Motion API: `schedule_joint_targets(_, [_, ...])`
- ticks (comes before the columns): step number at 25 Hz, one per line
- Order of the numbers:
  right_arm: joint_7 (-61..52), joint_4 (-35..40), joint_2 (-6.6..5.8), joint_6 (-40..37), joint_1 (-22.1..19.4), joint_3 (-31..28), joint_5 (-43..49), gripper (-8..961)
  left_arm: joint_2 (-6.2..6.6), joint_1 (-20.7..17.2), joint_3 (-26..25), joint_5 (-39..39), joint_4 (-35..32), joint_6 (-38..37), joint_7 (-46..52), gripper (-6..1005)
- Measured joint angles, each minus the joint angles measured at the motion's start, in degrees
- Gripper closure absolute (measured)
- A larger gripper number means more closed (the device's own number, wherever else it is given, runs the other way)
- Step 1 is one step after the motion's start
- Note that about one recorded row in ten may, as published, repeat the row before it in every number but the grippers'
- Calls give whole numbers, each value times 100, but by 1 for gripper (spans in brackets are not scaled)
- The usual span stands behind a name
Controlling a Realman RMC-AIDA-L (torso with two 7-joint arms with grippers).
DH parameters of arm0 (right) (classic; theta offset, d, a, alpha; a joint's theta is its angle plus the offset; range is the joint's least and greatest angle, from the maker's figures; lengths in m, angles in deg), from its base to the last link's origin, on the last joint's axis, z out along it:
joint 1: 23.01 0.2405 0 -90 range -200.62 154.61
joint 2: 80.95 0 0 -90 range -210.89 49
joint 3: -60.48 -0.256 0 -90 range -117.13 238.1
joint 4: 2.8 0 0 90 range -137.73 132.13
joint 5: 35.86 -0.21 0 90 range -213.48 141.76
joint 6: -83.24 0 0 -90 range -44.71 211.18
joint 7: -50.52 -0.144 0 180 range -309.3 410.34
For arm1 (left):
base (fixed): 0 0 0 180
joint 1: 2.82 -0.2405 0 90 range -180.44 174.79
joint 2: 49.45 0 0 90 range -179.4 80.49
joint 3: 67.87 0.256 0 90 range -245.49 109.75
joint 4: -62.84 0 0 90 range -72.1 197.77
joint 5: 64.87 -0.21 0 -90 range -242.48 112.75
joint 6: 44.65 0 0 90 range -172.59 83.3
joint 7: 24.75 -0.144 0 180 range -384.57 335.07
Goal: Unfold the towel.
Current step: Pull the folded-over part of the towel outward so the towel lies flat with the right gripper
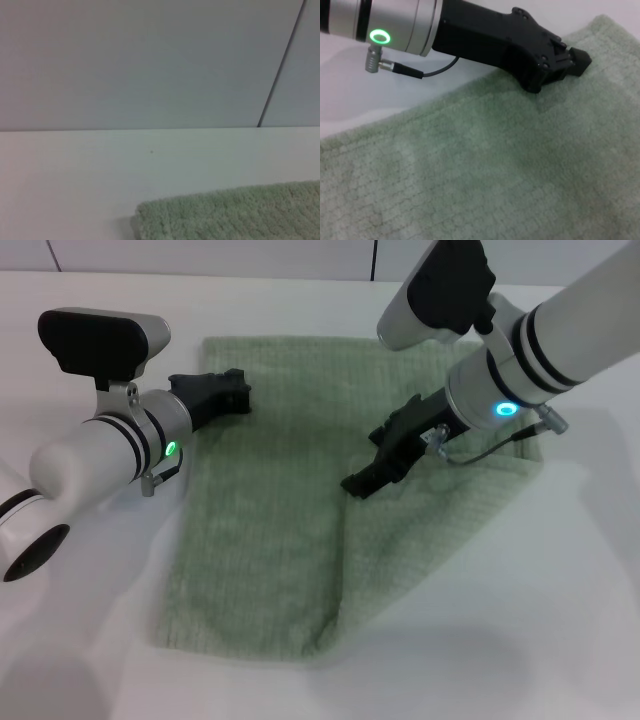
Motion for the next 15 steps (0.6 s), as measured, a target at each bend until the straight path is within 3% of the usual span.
schedule_joint_targets(15, [354,-376,16,-332,82,254,-424,133,-6,-18,3,9,8,-21,5,1001])
